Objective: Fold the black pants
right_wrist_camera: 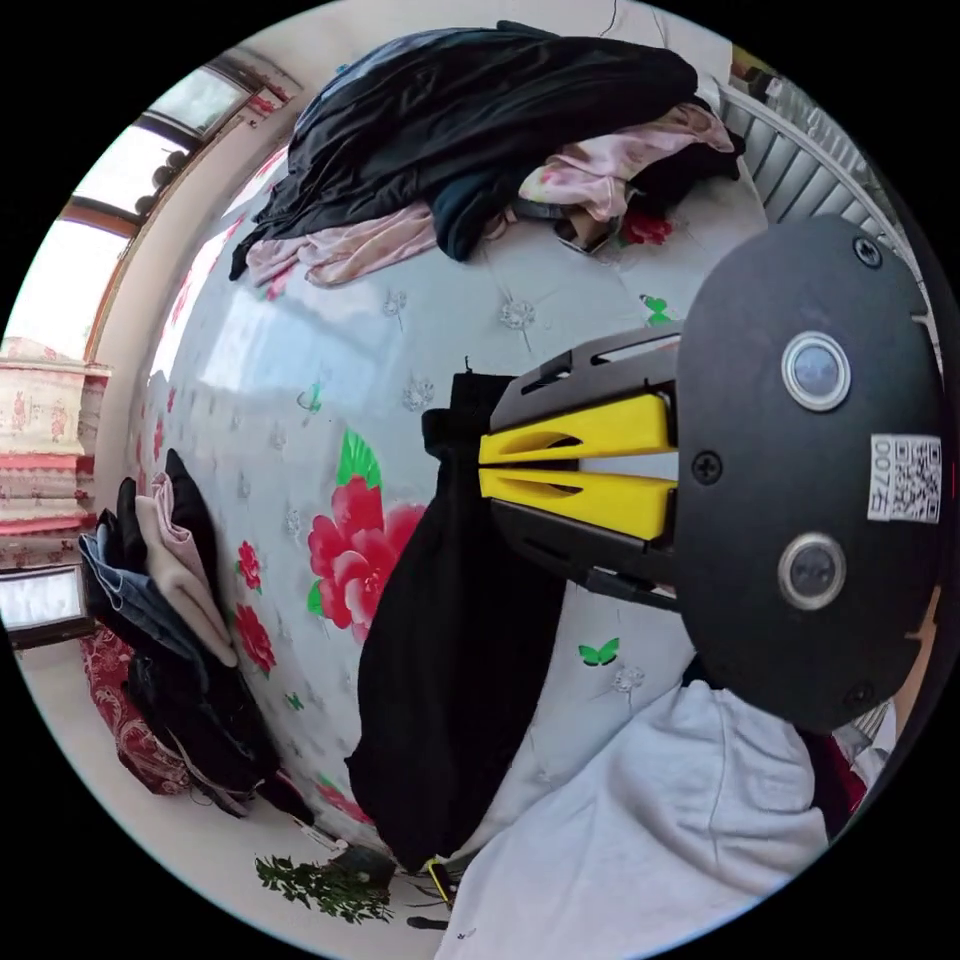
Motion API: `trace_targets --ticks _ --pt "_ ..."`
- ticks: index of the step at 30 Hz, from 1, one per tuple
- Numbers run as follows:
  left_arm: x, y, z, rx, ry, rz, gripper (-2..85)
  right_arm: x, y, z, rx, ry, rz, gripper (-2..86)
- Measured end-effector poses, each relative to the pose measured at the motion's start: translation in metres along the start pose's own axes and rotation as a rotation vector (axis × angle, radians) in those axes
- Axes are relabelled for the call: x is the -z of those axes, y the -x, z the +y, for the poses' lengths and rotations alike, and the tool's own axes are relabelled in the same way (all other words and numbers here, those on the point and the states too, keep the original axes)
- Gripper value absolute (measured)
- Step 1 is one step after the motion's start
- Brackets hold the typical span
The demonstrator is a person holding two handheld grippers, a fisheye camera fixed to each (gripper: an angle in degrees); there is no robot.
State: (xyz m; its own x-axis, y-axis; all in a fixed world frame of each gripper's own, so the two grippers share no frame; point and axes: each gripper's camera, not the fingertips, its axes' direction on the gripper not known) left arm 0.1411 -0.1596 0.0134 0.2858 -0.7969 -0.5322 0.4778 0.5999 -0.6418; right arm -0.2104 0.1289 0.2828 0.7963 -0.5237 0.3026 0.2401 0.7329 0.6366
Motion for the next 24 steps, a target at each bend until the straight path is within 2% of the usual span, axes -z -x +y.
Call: trace_targets --ticks 3,8,12,14,17,19,24 --pt "-0.023 0.008 0.008 0.025 0.088 -0.008 -0.9 -0.018 -0.012 0.023 -0.101 0.019 -0.062 -0.2" --pt "0.024 0.01 -0.009 -0.018 -0.076 -0.004 -1.0 0.031 -0.026 0.011 -0.095 -0.182 -0.07 -0.2" --pt "0.058 0.005 0.008 -0.054 -0.171 -0.027 -1.0 0.065 -0.008 0.023 0.012 -0.315 0.068 -0.2" --pt "0.049 0.003 0.022 -0.073 -0.135 -0.059 -1.0 0.053 -0.007 0.04 -0.006 -0.3 0.075 -0.2" --pt "-0.005 0.005 0.043 -0.067 0.062 -0.066 -1.0 -0.008 -0.019 0.073 -0.136 -0.078 0.006 -0.1" --pt "-0.04 0.008 0.054 -0.037 0.209 -0.097 -1.0 -0.037 -0.033 0.103 -0.325 0.039 -0.041 0.3" --pt "-0.045 0.009 0.062 -0.069 0.215 -0.132 -0.9 -0.016 -0.06 0.135 -0.55 -0.157 -0.147 1.9"
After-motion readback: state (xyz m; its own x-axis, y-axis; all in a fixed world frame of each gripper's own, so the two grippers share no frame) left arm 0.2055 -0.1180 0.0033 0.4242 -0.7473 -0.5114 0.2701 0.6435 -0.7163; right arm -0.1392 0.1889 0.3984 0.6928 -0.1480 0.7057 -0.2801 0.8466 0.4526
